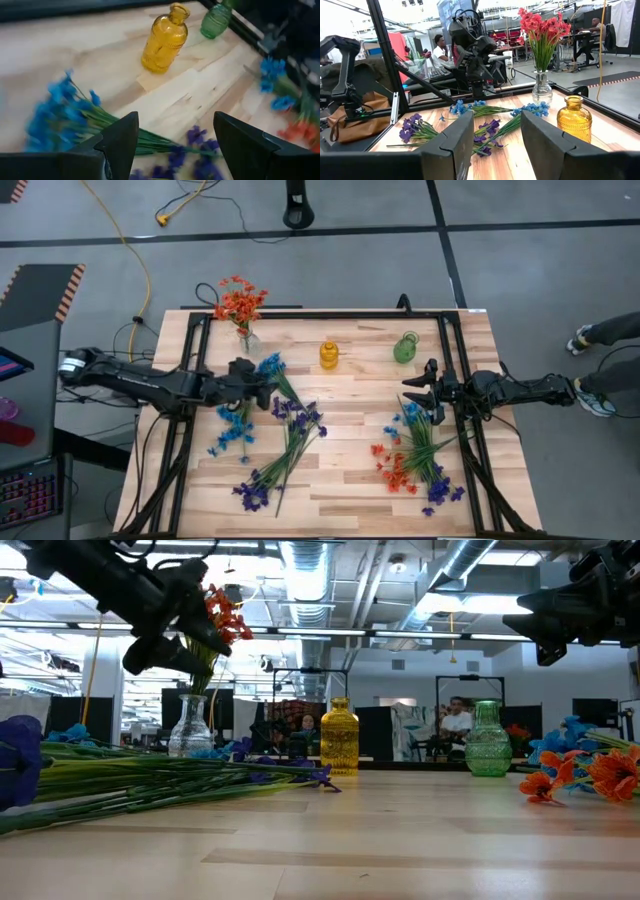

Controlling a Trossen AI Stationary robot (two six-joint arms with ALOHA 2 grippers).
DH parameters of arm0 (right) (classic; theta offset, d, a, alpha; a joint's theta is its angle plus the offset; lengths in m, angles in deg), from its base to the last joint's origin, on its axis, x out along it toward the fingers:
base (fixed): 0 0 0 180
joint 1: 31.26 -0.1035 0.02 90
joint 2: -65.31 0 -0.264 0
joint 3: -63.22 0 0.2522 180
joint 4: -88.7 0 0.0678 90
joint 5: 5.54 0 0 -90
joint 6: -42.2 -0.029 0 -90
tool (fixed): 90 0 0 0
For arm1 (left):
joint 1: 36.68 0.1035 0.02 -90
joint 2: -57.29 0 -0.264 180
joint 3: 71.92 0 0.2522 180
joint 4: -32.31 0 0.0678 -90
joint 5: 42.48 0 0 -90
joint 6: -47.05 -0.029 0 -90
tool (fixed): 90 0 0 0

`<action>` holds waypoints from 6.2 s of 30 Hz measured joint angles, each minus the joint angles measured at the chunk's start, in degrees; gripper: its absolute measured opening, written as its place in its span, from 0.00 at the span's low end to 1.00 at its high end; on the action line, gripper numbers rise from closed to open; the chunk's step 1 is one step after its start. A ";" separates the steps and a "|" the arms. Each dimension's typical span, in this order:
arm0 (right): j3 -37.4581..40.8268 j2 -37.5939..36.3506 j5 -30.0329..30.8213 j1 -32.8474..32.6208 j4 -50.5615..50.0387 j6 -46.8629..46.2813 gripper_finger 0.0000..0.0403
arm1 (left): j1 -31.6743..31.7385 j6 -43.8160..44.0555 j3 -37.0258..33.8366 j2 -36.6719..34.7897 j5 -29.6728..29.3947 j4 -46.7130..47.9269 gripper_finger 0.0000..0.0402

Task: Sort flowers into vase by color
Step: Put the top blue flower into the green vase

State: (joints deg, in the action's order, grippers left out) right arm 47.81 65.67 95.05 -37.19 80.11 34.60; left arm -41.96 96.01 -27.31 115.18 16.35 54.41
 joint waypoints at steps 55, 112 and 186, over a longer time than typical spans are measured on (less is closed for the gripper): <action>0.02 -0.02 0.00 -0.01 -1.79 0.01 0.47 | 19.76 46.80 5.86 25.75 22.95 1.33 0.61; 0.02 -0.02 -0.02 -0.02 1.80 -0.04 0.47 | 17.77 31.96 5.68 25.53 14.03 -9.51 0.00; -34.54 69.62 -1.77 6.14 24.41 1.70 0.72 | 4.11 -45.08 5.86 20.91 11.14 -56.25 0.00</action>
State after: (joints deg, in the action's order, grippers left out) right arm 13.27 135.29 93.27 -31.05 104.53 36.31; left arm -37.85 50.93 -21.45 136.09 27.49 -1.84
